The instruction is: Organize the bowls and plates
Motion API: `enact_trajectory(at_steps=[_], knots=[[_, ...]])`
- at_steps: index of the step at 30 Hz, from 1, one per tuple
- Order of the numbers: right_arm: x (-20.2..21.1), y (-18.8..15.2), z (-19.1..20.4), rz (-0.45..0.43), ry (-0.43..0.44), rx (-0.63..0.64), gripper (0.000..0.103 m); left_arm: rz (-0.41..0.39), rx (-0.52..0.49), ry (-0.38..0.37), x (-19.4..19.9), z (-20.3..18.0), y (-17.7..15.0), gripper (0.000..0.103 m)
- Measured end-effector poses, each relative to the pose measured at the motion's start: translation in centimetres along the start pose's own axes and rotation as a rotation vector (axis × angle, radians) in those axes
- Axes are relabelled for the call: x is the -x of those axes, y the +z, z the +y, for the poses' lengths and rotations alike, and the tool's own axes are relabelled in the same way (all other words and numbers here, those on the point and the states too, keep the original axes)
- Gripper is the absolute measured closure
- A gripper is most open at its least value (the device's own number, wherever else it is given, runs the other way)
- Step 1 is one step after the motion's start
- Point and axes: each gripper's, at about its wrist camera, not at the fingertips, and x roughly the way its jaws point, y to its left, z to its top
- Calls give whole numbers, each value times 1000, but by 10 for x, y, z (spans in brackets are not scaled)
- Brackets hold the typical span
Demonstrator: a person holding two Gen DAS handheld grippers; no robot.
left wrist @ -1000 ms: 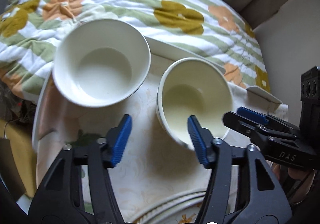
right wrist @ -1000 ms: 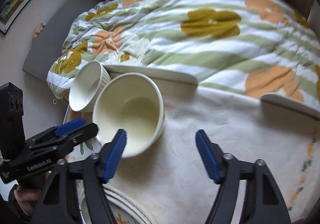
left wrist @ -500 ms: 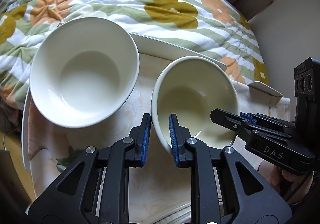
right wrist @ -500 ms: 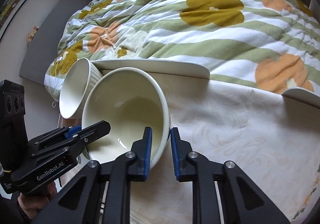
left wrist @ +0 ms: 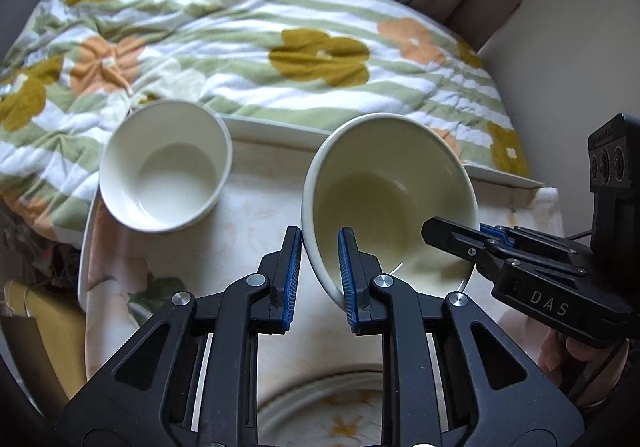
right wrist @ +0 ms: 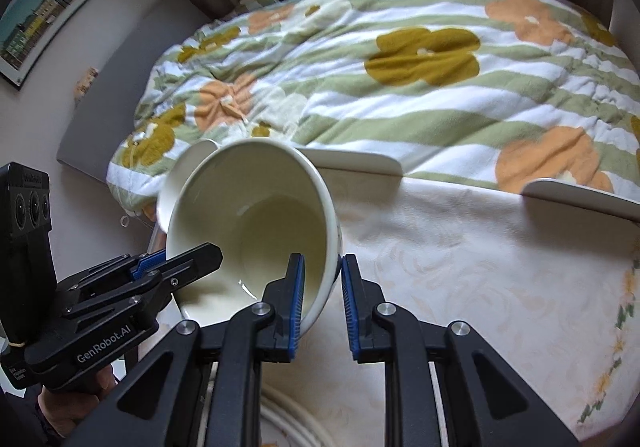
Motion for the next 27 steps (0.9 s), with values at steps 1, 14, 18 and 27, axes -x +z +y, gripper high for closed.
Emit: enact_trajectory(at_steps=[1, 14, 18, 27], knots=[[12, -4, -1, -18, 4, 1, 86, -16, -11, -1, 10, -11, -3, 86], [153, -87, -66, -129, -36, -66, 86, -67, -147, -77, 65, -168, -71, 86], [182, -116, -92, -139, -78, -98, 86, -33, -177, -111, 59, -208, -97, 86], [206, -173, -145, -102, -148, -207, 86, 101, -281, -142, 24, -270, -141, 86]])
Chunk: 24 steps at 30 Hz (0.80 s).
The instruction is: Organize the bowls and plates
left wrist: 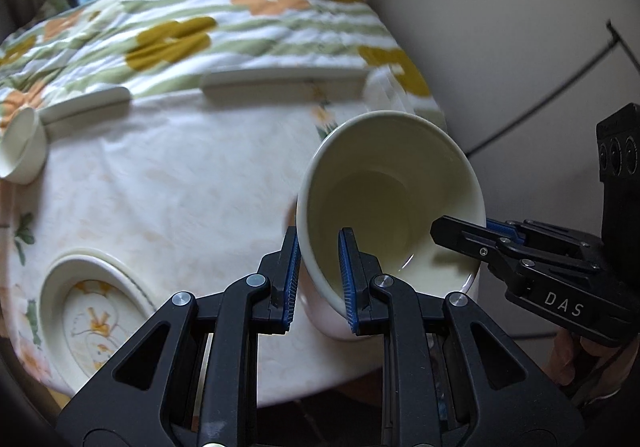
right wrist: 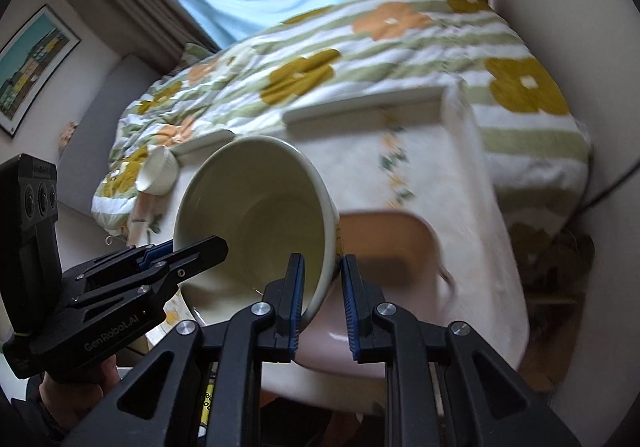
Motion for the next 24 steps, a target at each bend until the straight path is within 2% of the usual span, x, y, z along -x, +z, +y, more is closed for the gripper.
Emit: enact_trajectory(at_steps=[8, 16, 24], knots=[[-28, -25, -31, 56, -38, -117, 86, 133, -111, 20, -52, -10, -8, 86], [-49, -37, -49, 83, -56, -190, 86, 173, -238, 76, -82, -20, -9, 86], [-59, -41, -55, 96, -84, -214, 86, 186, -302, 118, -98, -24, -8, 86]])
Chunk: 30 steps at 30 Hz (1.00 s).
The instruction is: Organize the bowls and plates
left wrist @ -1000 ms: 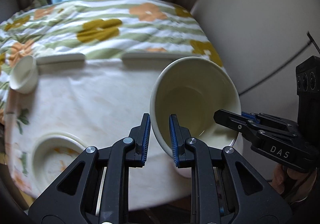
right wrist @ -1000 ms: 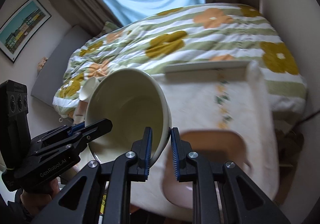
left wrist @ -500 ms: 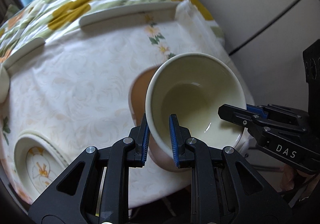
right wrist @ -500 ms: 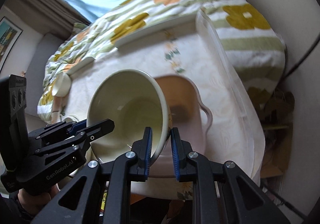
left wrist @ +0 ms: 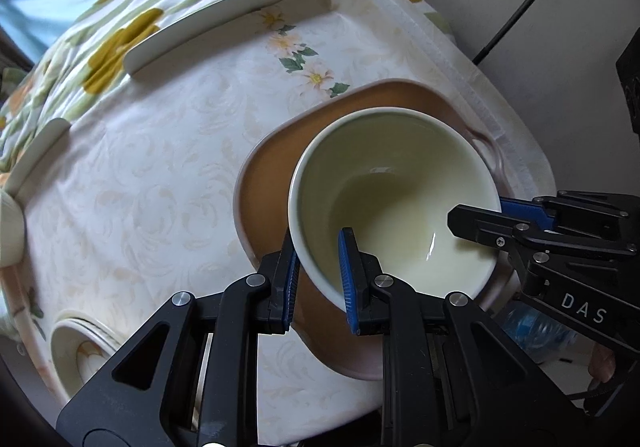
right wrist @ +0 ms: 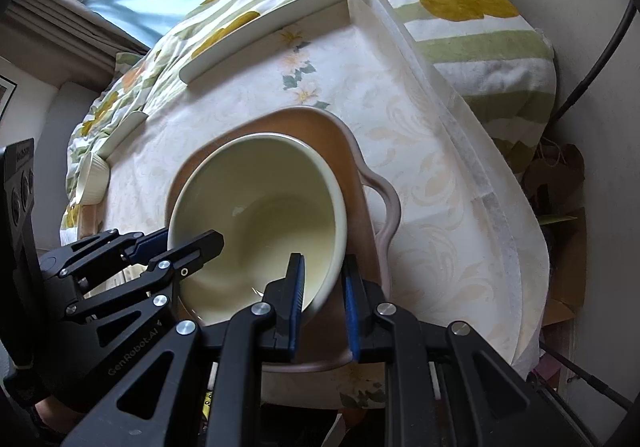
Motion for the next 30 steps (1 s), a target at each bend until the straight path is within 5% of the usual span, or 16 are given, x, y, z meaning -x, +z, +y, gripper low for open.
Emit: enact_trajectory(at_steps=[17, 30], knots=[[2, -4, 6, -7, -19, 26, 86, -4, -14, 40, -3, -3, 1, 86], [41, -14, 15, -73, -31, 108, 86, -77, 17, 80, 35, -6, -3, 85]])
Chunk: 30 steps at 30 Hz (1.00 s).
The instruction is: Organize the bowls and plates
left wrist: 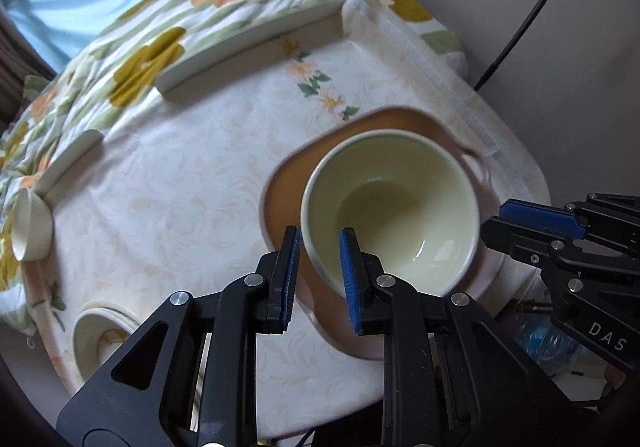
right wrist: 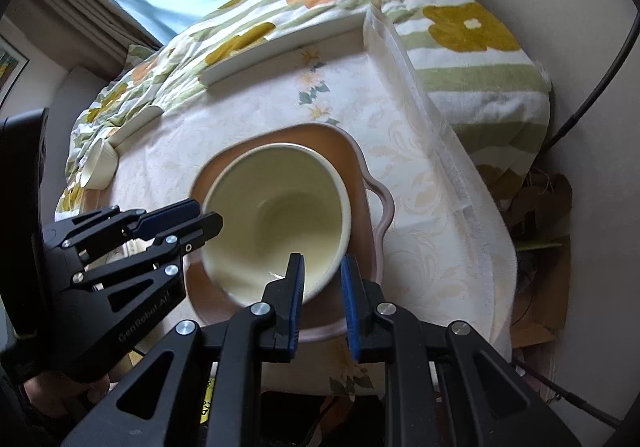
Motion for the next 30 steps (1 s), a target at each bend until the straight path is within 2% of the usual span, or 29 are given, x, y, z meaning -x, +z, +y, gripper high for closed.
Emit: enact_trajectory(at_steps=[5, 7, 8, 9, 10, 11, 12, 13, 14, 15, 16, 23, 26, 30], knots=[[25, -7, 10, -44, 4, 72, 86, -74, 57, 31, 37, 8, -11, 82], [33, -11, 15, -62, 16, 113, 86, -118, 90, 59, 54, 14, -20, 64], [36, -13, 17, -71, 24, 129, 86, -143, 109, 80, 62, 17, -25, 33], [39, -15, 21, -78, 31, 151, 86, -163, 123, 98, 68, 19, -29, 9], [40, -17, 23, -80, 35, 168, 86, -210, 145, 120, 80, 23, -37, 5], [41, -19, 26, -83, 38, 182, 84, -239, 159, 127, 88, 25, -43, 5], [41, -21, 28, -88, 43, 197, 74, -247, 170, 133, 92, 28, -48, 5], [42, -23, 32, -92, 51, 217, 52, -252, 191, 144, 97, 31, -53, 5], [42, -26, 36, -95, 59, 240, 39, -258, 221, 157, 103, 36, -61, 5], [41, -28, 40, -98, 65, 260, 18, -264, 254, 164, 110, 42, -69, 5], [41, -30, 45, -105, 71, 289, 13, -269, 285, 170, 116, 48, -76, 5], [40, -27, 89, -131, 117, 449, 13, -314, 472, 281, 159, 96, -122, 5], [36, -16, 117, -130, 153, 511, 1, -360, 558, 299, 176, 124, -143, 5], [22, 7, 153, -84, 207, 522, 1, -372, 681, 324, 191, 166, -168, 5]])
